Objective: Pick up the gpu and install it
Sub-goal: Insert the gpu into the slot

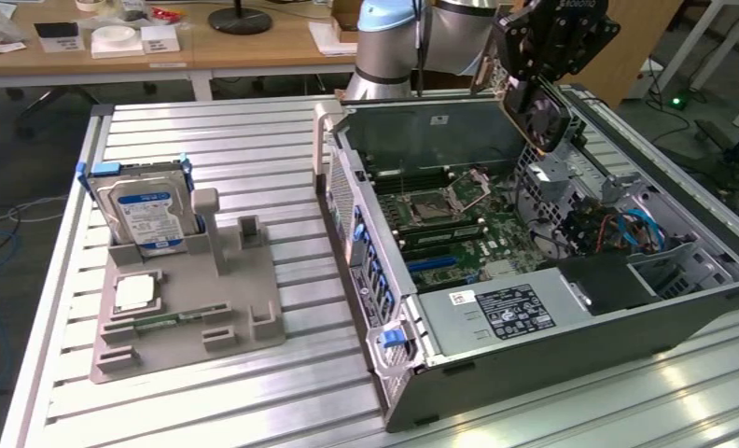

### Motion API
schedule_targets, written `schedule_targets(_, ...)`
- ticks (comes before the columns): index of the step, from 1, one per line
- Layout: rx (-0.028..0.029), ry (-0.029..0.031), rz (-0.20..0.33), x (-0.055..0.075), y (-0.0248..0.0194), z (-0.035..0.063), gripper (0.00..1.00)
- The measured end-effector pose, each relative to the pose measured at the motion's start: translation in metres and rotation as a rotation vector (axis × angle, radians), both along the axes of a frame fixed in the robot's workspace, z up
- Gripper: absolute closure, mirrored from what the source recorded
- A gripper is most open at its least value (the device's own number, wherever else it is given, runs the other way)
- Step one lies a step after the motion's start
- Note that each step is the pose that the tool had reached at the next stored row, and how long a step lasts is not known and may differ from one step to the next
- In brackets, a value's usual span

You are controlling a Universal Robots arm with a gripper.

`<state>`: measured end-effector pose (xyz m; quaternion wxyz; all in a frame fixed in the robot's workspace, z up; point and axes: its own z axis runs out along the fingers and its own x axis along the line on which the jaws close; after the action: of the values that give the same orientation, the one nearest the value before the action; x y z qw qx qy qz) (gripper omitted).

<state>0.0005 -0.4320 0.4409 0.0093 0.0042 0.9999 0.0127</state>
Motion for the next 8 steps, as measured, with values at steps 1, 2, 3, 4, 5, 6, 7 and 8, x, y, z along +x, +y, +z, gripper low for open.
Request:
schedule_targets(1,-0.0001,0.0000,0.000,0.0000,0.0000,0.0000,0.72)
schedule_targets(2,0.0000,0.0000,0.000,0.0000,0.0000,0.0000,0.72)
schedule_targets(3,0.0000,0.0000,0.000,0.0000,0.0000,0.0000,0.72)
schedule_targets(4,0.0000,0.0000,0.000,0.0000,0.0000,0.0000,0.72)
schedule_targets(5,0.0000,0.0000,0.000,0.0000,0.0000,0.0000,0.72)
schedule_targets(6,0.0000,0.0000,0.000,0.0000,0.0000,0.0000,0.72)
schedule_targets(7,0.0000,0.0000,0.000,0.0000,0.0000,0.0000,0.72)
schedule_targets(8,-0.0001,0.0000,0.003,0.0000,0.0000,0.0000,0.72)
